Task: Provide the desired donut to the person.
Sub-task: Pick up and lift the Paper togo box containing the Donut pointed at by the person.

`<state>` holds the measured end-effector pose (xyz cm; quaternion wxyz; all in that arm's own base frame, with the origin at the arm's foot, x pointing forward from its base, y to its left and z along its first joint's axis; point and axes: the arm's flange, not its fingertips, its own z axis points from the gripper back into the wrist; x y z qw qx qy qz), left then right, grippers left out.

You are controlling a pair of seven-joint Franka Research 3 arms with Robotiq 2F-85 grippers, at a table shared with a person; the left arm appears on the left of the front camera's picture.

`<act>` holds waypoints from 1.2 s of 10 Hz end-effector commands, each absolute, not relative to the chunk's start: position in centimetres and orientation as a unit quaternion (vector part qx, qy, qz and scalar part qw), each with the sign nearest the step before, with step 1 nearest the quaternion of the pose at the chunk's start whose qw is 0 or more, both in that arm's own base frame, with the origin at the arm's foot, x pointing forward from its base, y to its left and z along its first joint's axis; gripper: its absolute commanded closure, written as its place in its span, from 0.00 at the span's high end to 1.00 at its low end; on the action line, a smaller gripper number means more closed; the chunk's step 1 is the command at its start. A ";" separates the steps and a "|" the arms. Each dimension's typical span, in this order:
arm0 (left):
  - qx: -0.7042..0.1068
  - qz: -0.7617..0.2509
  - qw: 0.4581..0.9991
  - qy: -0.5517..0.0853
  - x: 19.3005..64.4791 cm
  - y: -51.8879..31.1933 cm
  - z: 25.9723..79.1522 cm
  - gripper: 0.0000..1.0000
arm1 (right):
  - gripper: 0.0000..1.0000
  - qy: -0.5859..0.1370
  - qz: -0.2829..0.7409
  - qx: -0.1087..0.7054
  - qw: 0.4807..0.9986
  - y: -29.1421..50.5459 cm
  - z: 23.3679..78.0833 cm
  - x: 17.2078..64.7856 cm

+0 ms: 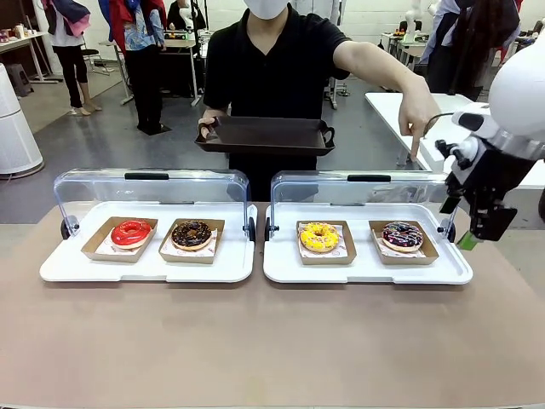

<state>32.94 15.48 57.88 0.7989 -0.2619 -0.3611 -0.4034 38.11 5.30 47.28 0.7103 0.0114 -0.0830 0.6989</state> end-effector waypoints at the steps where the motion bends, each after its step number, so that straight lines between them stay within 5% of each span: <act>1: -0.263 -0.406 0.796 -0.363 32.9 15.5 57.9 1.00 | 1.00 -0.064 0.703 -0.008 0.708 6.5 43.5 39.2; 6: -0.263 -0.406 0.796 -0.363 32.9 15.5 57.9 1.00 | 1.00 -0.063 0.684 0.036 0.725 4.8 36.9 43.9; 12: -0.263 -0.406 0.796 -0.363 32.9 15.5 57.9 1.00 | 1.00 -0.049 0.682 0.028 0.729 4.7 36.3 43.3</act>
